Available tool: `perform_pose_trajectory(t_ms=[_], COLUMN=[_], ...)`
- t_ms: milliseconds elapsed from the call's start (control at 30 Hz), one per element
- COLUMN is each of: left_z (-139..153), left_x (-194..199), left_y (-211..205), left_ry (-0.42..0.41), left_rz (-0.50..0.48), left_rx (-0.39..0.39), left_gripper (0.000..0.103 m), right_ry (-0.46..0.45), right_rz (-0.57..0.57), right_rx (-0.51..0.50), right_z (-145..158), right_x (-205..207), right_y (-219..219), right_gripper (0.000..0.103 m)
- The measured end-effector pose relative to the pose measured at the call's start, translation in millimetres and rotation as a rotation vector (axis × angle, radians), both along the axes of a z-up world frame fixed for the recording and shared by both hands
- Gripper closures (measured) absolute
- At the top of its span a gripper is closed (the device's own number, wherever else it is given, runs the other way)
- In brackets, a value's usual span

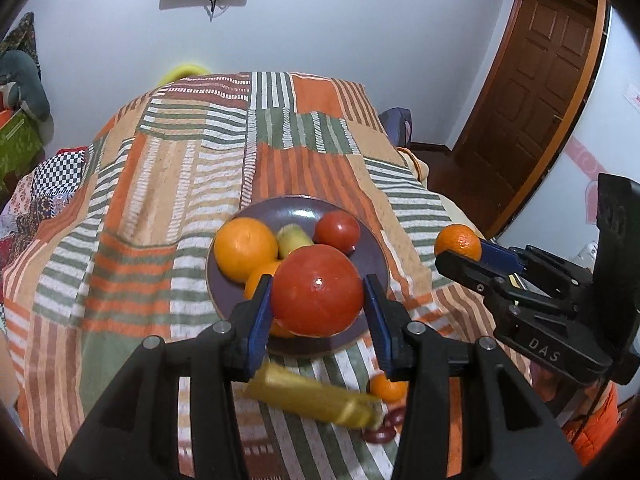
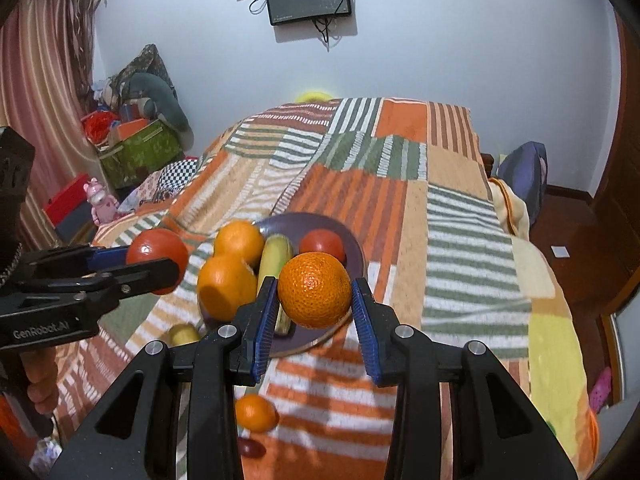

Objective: Organize fruits
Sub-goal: 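Carry the tangerine onto the plate with the right tool while the left tool lowers the tomato there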

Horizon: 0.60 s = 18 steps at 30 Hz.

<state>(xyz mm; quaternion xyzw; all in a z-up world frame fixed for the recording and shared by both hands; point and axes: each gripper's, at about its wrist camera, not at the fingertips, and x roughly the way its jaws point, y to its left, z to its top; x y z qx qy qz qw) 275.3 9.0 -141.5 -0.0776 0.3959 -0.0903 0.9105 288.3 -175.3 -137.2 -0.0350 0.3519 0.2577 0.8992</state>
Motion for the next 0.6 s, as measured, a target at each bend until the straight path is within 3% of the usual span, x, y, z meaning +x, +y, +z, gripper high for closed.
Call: perform_pose_trajectory(t_ms=[267,600], left_z=[-11.2,-36.6], left_x=[38.0,68.1], left_y=[10.3,15.7], left_ry=[0.007,0.048], left_rz=[0.025,0.019], left_rx=[0.032,0.058], left_gripper=[0.059,0.059], right_ry=[-0.007,0.047], right_rz=[0.012,0.043], right_rx=[-0.003,-0.030], right_z=[-5.9,-28.5], right_x=[19.8,43.0], right_y=[14.8,30.4], right_gripper=[0.069,0.069])
